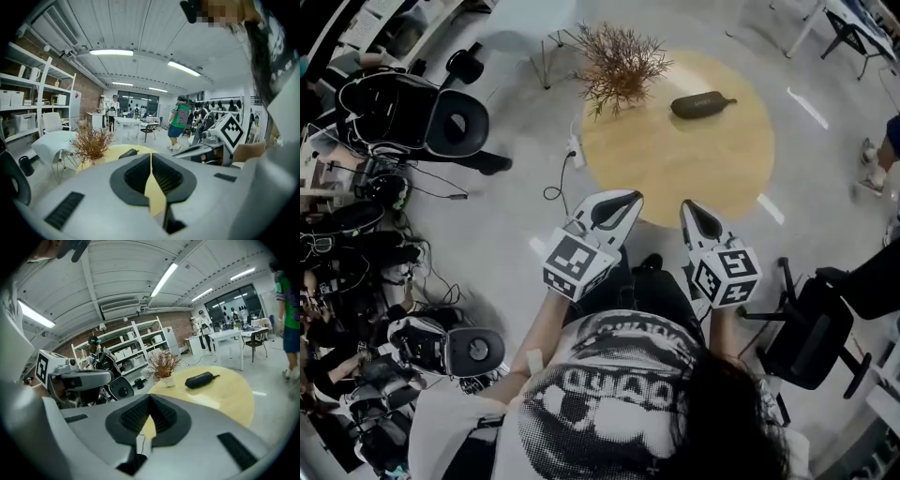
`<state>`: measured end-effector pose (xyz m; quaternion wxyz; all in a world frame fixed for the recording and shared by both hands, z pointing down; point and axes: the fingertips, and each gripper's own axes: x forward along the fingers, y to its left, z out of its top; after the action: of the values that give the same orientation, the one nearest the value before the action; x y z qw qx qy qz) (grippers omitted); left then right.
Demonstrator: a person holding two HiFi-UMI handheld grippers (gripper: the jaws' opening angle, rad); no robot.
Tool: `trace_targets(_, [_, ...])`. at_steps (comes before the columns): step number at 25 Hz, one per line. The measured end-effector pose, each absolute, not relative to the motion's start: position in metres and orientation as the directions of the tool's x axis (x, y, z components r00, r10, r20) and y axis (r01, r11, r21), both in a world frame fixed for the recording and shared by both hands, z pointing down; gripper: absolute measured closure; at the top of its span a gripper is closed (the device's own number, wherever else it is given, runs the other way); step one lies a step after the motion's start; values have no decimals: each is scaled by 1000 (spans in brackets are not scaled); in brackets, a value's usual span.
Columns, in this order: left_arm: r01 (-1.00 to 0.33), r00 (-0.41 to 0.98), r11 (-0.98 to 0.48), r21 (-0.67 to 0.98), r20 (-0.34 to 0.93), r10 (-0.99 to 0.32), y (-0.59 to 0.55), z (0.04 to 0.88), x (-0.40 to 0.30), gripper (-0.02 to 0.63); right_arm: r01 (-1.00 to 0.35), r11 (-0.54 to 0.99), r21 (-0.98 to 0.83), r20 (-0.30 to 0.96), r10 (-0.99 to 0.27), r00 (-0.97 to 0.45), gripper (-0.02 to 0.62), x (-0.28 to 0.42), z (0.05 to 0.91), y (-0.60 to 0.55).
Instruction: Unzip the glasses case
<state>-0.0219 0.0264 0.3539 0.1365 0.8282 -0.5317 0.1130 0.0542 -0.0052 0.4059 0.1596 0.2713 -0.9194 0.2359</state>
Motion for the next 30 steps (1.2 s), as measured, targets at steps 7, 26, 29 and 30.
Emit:
trace_targets(7, [-889, 451, -447, 100, 359, -817, 0, 362, -40, 589, -613, 695, -376, 427, -458, -780, 595, 41, 415, -26])
trace_targets(26, [-520, 817, -854, 26, 306, -489, -185, 335, -88, 589, -859, 362, -361, 507, -697, -507, 595, -22, 442, -133])
trace_targets(29, [-449, 849, -893, 24, 322, -419, -209, 339, -73, 588, -879, 312, -360, 518, -718, -466, 595, -22, 448, -137])
trace_targets(30, [-422, 860, -906, 28, 330, -390, -216, 342, -67, 588, -885, 296, -359, 519, -725, -453, 595, -21, 449, -138])
